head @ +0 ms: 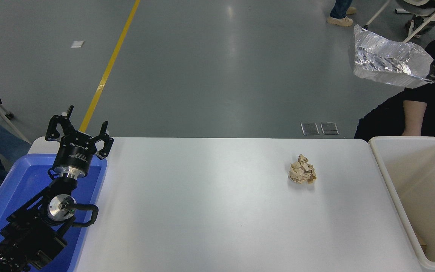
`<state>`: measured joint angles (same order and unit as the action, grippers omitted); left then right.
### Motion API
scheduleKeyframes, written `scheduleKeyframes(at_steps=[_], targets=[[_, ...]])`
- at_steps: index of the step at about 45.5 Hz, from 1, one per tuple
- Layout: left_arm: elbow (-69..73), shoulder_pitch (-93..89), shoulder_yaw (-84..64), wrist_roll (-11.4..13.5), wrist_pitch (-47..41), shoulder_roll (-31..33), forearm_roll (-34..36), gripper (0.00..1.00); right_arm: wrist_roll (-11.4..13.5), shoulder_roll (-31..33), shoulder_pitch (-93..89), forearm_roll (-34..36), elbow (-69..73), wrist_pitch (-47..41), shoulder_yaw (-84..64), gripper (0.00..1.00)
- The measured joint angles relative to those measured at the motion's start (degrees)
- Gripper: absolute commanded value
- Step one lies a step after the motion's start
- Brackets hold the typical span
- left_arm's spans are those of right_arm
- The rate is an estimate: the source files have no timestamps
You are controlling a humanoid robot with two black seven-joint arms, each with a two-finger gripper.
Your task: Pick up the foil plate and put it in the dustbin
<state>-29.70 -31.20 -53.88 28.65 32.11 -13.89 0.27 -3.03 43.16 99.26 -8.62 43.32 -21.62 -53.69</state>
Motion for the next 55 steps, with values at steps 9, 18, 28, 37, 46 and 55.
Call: scheduleKeyframes(at_steps=[9,18,28,37,46,55], targets=[[0.0,0.0,0.0,0.0,0.0,0.0,0.0,0.98,0.1,0.2,0.1,-0.4,-1.2,-0.9,0.0,0.0],[0.0,0.0,0.0,0.0,0.0,0.0,0.0,0.98,0.3,-0.1,-7.1,-0.3,-9.5,-0.7,0.2,0.0],[0.0,0.0,0.0,0.0,0.0,0.0,0.0,0.98,0.4,-2.3,-21.0,0.4,-24.5,0.1,2.4,0.0],[0.0,0.0,0.0,0.0,0.0,0.0,0.0,0.98,1.1,-3.2,-32.6,0.6,-32.5,2.7,7.0,0.0],[0.0,0.0,0.0,0.0,0.0,0.0,0.0,0.98,3.3,-3.7,-42.6,0.9,-35.8,7.8,13.4,0.0],[0.0,0.0,0.0,0.0,0.0,0.0,0.0,0.98,5.6,-5.0,-51.5,1.8,-37.0,13.2,19.8,0.0]])
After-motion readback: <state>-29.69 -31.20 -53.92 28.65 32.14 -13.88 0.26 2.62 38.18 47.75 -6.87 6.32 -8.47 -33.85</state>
